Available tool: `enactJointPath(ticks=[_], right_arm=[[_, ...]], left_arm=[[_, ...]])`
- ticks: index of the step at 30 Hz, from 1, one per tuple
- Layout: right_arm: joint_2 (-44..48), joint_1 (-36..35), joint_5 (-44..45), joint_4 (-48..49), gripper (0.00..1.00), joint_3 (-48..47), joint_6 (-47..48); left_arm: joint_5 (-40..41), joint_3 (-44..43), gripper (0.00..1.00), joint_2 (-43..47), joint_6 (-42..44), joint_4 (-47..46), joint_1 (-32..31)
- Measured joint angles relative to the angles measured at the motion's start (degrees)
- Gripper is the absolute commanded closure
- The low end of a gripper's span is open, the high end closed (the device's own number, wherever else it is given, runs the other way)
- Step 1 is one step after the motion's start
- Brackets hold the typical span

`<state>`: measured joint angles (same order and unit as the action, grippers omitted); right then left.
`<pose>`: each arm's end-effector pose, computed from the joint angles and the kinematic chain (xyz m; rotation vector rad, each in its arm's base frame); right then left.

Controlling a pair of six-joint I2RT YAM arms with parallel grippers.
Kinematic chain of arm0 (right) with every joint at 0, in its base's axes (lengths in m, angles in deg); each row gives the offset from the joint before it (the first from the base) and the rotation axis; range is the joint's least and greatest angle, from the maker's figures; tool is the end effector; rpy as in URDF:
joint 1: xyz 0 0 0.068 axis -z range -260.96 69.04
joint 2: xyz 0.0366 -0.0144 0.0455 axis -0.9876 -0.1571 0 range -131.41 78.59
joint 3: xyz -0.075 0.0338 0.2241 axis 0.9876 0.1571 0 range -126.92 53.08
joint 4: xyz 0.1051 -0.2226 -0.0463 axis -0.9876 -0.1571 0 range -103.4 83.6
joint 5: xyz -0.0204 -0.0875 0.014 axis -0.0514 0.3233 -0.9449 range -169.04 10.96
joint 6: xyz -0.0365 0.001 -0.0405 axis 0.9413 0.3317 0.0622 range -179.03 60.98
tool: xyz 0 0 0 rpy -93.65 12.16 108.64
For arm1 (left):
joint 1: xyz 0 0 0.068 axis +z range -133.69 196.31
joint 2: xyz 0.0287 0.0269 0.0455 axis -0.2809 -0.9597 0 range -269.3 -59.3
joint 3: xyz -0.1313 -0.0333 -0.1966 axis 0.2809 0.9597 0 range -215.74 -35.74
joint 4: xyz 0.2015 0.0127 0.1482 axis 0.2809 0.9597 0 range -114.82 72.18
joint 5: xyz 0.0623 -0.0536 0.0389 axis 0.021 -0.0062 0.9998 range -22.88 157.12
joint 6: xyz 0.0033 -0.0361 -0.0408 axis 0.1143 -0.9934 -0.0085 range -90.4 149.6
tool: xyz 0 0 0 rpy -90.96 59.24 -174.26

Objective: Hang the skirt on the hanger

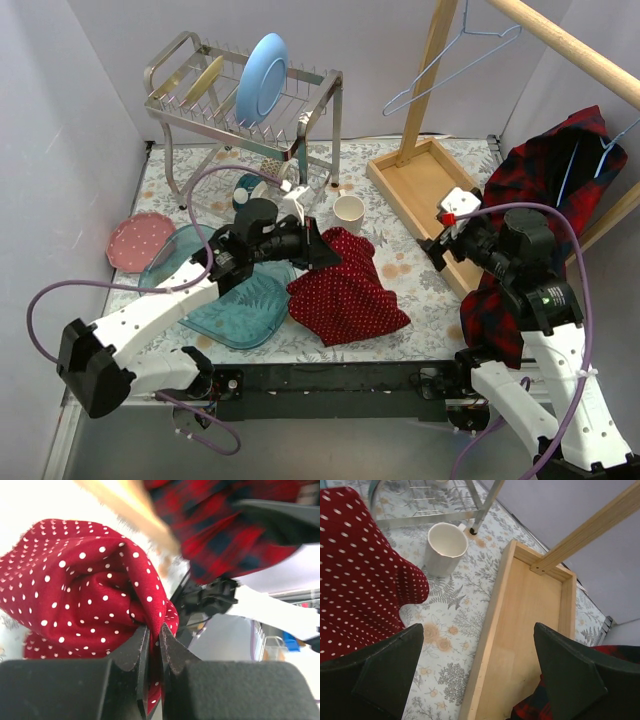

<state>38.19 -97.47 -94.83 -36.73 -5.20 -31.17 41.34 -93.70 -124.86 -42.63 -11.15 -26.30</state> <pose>0.1469 0.0539 0.3669 -0.8509 1.5644 0.1037 0.1835 -0.1906 0.3115 -0.2422 2.3390 -1.6250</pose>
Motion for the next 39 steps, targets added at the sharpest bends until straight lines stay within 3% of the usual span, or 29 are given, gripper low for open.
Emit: enactJointPath(ticks=[5, 7, 9, 10, 13, 19, 25, 30, 34, 39], right_arm=[[1.1, 0.0, -9.7, -2.9, 0.06, 3.8, 6.0], [1.3, 0.0, -14.5, -5.0, 0.06, 6.9, 9.9], [1.2, 0.0, -18.6, -7.3, 0.06, 9.6, 13.2], [0.9, 0.0, -20.3, -8.3, 0.06, 10.6, 14.9], [-1.0, -0.2, -26.4, -11.8, 0.07, 12.7, 20.8], [-5.5, -4.3, -37.6, -19.0, 0.09, 15.1, 36.3], [-10.8, -20.0, -37.9, -17.7, 0.12, 18.5, 40.4], [-15.5, -33.3, -32.5, -11.5, 0.18, 21.0, 38.0], [-19.9, -41.7, -25.6, -5.9, 0.22, 21.4, 35.1], [-27.0, -51.1, -14.6, 2.0, 0.23, 21.4, 31.2]], left_arm=[[-0.8, 8.1, 0.99, -6.4, -3.5, -8.1, 0.0], [-0.6, 9.7, 0.73, -9.9, -4.6, -10.8, 0.0], [-0.3, 10.0, 0.61, -13.7, -5.3, -12.7, -0.1], [0.0, 10.0, 0.47, -15.2, -5.6, -13.4, -0.1], [1.4, 10.0, 0.25, -18.0, -5.8, -14.3, -0.1], [6.5, 5.9, 0.11, -17.6, -3.2, -11.3, -0.1], [14.1, 2.8, 0.02, -6.4, 2.5, -5.8, -0.1], [22.0, 3.8, 0.02, 8.0, 4.5, -1.8, -0.1], [26.4, 11.4, 0.02, 21.6, 2.4, -0.3, -0.1], [29.2, 18.8, 0.02, 30.6, -2.3, 2.8, -0.1]])
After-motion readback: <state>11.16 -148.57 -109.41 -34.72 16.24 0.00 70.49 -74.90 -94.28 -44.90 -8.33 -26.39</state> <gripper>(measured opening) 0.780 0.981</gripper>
